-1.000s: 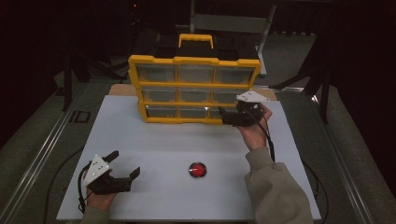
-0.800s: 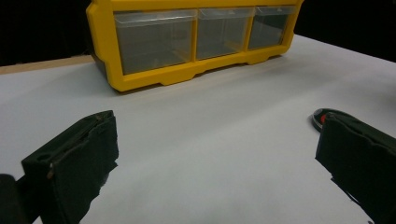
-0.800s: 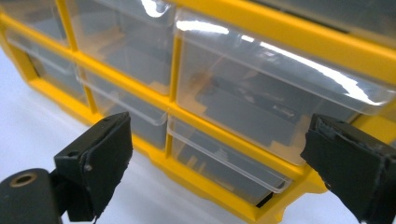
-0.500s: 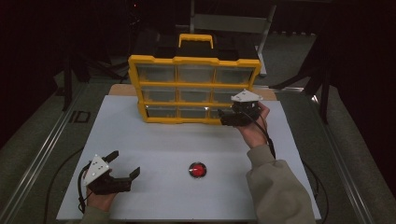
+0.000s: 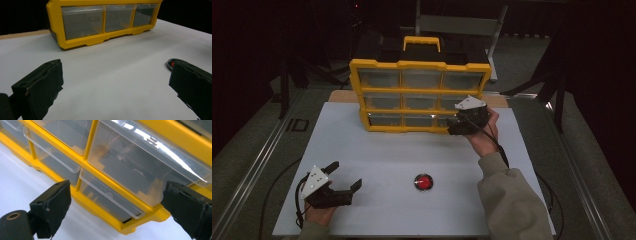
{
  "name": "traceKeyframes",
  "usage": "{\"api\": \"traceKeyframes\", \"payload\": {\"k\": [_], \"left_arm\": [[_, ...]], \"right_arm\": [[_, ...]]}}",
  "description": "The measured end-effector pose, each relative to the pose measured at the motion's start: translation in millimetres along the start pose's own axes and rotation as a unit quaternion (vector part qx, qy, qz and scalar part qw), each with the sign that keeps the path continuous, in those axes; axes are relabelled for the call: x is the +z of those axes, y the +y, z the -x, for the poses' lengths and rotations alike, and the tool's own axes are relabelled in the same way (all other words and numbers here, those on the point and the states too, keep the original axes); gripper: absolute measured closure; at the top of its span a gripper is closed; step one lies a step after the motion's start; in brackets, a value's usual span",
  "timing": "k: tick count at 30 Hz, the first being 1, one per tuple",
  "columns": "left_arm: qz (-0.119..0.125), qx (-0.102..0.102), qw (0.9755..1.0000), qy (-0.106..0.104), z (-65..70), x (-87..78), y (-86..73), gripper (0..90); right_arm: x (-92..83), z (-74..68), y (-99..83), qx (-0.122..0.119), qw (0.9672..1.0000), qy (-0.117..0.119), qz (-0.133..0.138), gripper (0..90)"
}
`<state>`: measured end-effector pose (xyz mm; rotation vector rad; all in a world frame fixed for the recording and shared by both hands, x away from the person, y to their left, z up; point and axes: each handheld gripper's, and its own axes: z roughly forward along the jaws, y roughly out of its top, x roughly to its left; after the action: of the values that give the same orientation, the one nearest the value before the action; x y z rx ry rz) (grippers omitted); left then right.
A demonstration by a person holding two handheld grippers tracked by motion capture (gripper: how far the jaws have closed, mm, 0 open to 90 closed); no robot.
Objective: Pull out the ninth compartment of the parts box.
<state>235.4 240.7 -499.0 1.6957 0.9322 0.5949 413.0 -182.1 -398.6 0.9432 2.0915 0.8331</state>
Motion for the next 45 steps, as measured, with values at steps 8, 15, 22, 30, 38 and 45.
{"api": "traceKeyframes", "payload": {"k": [8, 15, 22, 30, 38, 45], "left_arm": [[0.001, 0.0, 1.0, 0.001, -0.3, -0.4, 0.0, 0.0], [0.0, -0.001, 1.0, 0.0, -0.6, -0.2, -0.1, 0.0], [0.001, -0.002, 1.0, 0.0, -0.6, -0.4, -0.1, 0.0], [0.0, -0.003, 1.0, -0.002, -0.7, 0.2, -0.3, 0.0], [0.0, -0.003, 1.0, -0.002, -0.9, 0.0, -0.3, 0.0], [0.001, -0.004, 1.0, -0.002, -1.1, -0.1, -0.3, 0.0]], "right_arm": [[5.2, 0.2, -3.2, -0.032, 0.9992, -0.019, -0.013, 8.1], [8.8, -1.3, -5.5, -0.047, 0.9983, -0.028, -0.018, 8.1], [11.5, -6.3, -3.5, -0.081, 0.9957, -0.036, -0.026, 8.2], [13.7, -4.2, -3.8, -0.093, 0.9942, -0.043, -0.031, 8.2], [18.2, -6.3, -6.6, -0.118, 0.991, -0.051, -0.038, 8.2], [22.1, -8.7, -6.4, -0.154, 0.9847, -0.06, -0.055, 9.6]]}}
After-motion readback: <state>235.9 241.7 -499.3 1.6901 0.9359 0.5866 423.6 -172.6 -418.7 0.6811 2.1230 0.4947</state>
